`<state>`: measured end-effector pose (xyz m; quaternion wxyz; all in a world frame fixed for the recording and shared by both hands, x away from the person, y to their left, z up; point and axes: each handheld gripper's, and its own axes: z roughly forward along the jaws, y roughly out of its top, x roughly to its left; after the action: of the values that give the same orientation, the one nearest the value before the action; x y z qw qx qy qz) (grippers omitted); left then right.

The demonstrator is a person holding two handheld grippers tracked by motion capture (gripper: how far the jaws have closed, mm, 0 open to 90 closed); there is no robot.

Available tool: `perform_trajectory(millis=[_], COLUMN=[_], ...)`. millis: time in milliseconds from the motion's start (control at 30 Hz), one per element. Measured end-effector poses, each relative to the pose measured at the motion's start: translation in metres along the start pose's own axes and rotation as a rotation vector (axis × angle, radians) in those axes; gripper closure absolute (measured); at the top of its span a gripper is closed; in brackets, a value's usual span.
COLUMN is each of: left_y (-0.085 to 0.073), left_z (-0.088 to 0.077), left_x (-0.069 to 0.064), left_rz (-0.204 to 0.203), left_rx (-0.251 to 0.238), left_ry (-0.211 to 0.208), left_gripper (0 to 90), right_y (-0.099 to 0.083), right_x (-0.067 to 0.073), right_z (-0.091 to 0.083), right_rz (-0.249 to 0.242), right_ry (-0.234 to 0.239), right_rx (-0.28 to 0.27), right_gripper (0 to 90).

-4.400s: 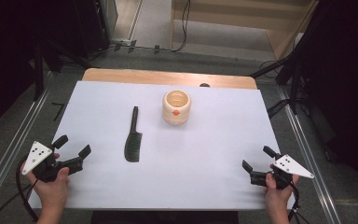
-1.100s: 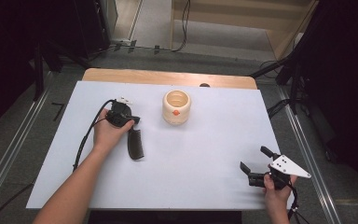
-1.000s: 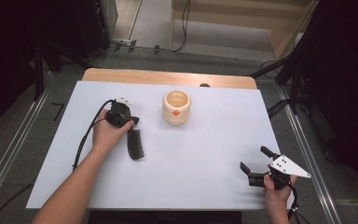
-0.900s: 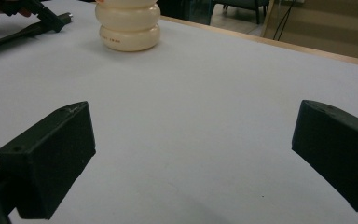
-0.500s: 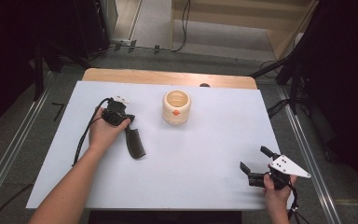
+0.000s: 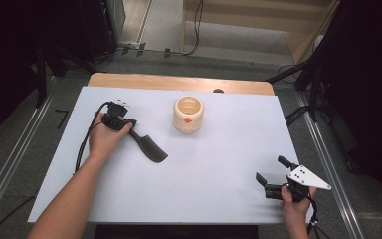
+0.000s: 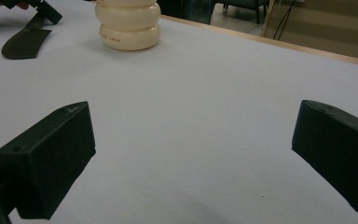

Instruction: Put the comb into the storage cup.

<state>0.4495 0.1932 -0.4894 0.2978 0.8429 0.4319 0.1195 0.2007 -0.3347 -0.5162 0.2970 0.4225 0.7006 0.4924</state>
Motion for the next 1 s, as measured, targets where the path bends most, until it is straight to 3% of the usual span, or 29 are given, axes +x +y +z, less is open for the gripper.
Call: perform_trajectory(millis=[333, 767, 900, 933, 1000], left_y=[-0.017, -0.042, -0.048, -0.048, -0.047], left_z=[-0.015, -0.033, -0.038, -0.038, -0.045], left_x=[0.003, -0.003, -0.008, -0.008, -0.011], left_rz=[-0.015, -0.036, -0.003, -0.003, 0.049], left_rx=[0.017, 0.026, 0.007, 0.007, -0.041], left_ry=[-0.05, -0.111, -0.125, -0.125, -0.15], left_gripper=[90.0, 90.0, 88.2, 81.6, 75.0], right_y=[0.0, 0.0, 0.0, 0.0, 0.0], right_x=[0.0, 0.0, 0.0, 0.0, 0.0], right_z=[0.001, 0.0, 0.001, 0.001, 0.001], right_rz=[-0.004, -0.004, -0.005, -0.006, -0.006], right_ry=[-0.001, -0.001, -0.002, -0.002, -0.004], right_rx=[0.002, 0.0, 0.001, 0.001, 0.001], right_gripper=[0.0, 0.0, 0.0, 0.0, 0.0])
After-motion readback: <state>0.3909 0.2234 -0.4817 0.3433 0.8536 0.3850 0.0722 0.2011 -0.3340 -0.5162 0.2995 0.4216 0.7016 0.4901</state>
